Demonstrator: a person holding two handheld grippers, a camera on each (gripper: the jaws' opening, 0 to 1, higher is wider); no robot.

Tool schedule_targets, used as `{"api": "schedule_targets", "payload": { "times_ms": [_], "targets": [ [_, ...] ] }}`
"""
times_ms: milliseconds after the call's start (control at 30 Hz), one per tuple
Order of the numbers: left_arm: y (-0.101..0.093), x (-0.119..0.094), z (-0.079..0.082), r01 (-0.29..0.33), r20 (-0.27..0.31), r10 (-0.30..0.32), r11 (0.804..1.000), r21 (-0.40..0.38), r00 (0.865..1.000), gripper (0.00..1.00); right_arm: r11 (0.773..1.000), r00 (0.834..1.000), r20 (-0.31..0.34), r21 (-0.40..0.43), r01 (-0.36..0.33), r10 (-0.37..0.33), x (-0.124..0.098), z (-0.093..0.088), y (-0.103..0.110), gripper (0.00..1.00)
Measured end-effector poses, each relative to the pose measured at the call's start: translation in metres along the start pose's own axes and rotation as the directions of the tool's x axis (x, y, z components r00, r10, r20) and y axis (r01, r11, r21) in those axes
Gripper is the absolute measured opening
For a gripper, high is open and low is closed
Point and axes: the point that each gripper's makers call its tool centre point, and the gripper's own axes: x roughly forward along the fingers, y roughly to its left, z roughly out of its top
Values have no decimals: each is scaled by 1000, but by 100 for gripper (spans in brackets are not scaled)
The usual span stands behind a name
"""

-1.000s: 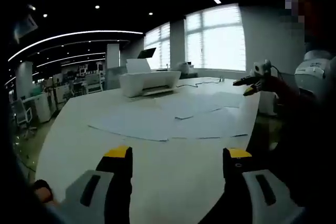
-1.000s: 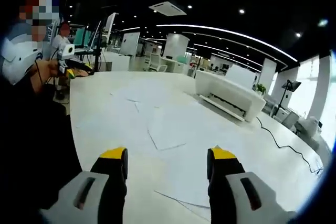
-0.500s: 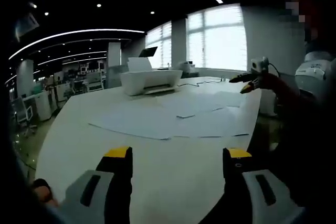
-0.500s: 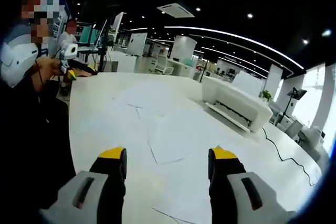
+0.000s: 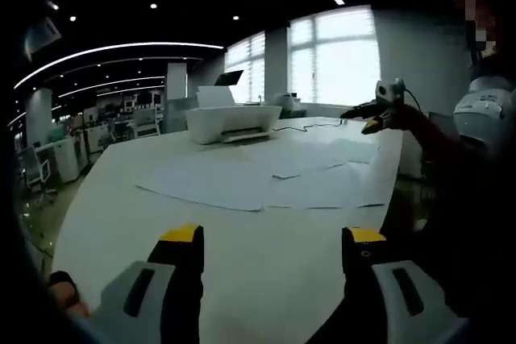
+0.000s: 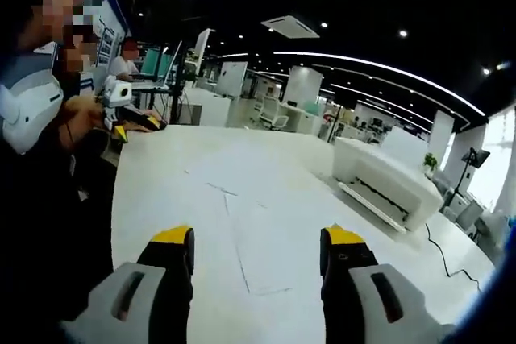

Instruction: Organize the stack of printing papers by aligning and flattening the scattered papers on the table

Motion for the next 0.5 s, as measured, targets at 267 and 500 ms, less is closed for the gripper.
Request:
{"api": "schedule_targets", "payload": {
  "times_ms": [267,500],
  "targets": [
    [1,-1,3,2,4,-3,1000,7,1000,74,998,999,14,-28,-48,49,22,18,3,60],
    [1,0,2,5,3,-5,1000,7,1000,74,996,997,16,-42,-72,73,37,28,2,62]
  ]
}}
